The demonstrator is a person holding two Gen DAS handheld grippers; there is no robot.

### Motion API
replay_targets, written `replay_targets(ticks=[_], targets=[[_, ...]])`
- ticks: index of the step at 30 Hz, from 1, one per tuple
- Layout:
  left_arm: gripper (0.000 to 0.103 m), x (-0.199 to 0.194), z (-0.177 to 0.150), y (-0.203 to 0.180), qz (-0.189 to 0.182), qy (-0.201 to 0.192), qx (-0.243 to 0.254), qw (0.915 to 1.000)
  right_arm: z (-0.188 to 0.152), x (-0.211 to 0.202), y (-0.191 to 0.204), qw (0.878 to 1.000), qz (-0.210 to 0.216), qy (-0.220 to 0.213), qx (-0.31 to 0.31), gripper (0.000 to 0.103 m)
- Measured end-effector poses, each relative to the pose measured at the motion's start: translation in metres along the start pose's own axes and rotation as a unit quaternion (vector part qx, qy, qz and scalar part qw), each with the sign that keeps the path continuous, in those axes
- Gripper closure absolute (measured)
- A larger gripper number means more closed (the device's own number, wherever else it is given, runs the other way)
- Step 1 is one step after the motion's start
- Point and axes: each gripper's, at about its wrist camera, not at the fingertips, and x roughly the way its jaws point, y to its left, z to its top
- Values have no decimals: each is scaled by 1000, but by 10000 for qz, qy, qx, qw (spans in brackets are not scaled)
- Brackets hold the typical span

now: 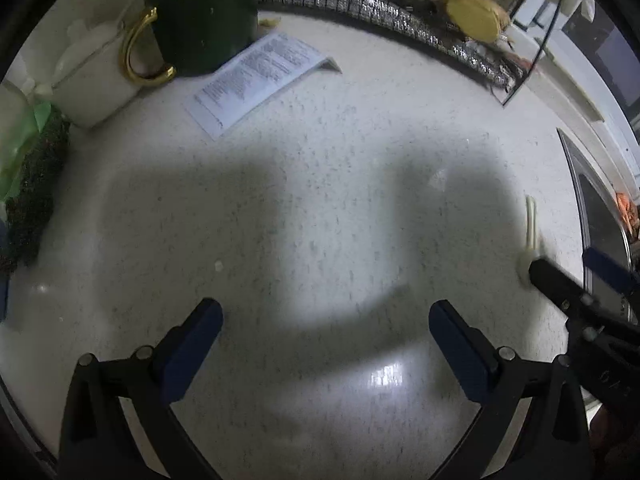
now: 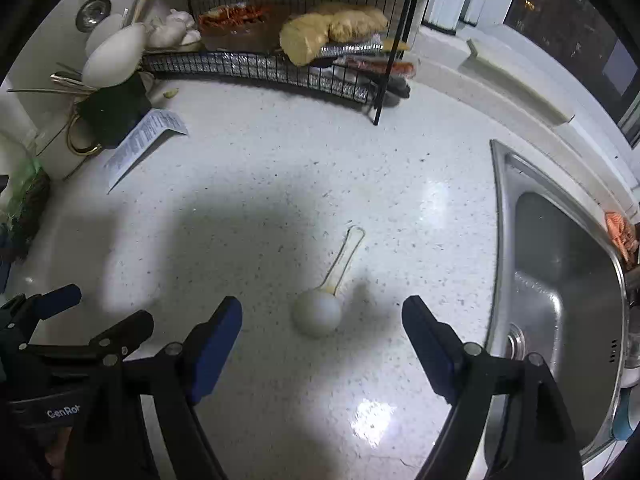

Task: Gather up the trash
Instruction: 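Grasp the white measuring spoon by its bowl with the right tool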

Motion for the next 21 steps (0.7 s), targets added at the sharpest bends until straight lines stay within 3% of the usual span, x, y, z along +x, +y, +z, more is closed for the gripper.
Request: replay_targets(ticks=[4,8,11,14,17,21], targets=[[0,4,9,-2,-51,17,38,10000,4,16,-1,9999,31,111,51,25],[0,6,11,-6,-35,23,98,9999,5,34,-2,9992,96,360,117,41],[0,6,9,-6,-54,16,146,9999,1,34,-2,9993,141,306,144,44],[0,8,12,-11,-62,30,145,9999,0,34,0,9991,264,290,176,55],[0,9,12,-11,-79,-10,135,9999,-3,30,7,9991,348,219,46,75],[0,5,14,-9,69,-102,242,9996,-3,31,10,9987,442,234,48,76]])
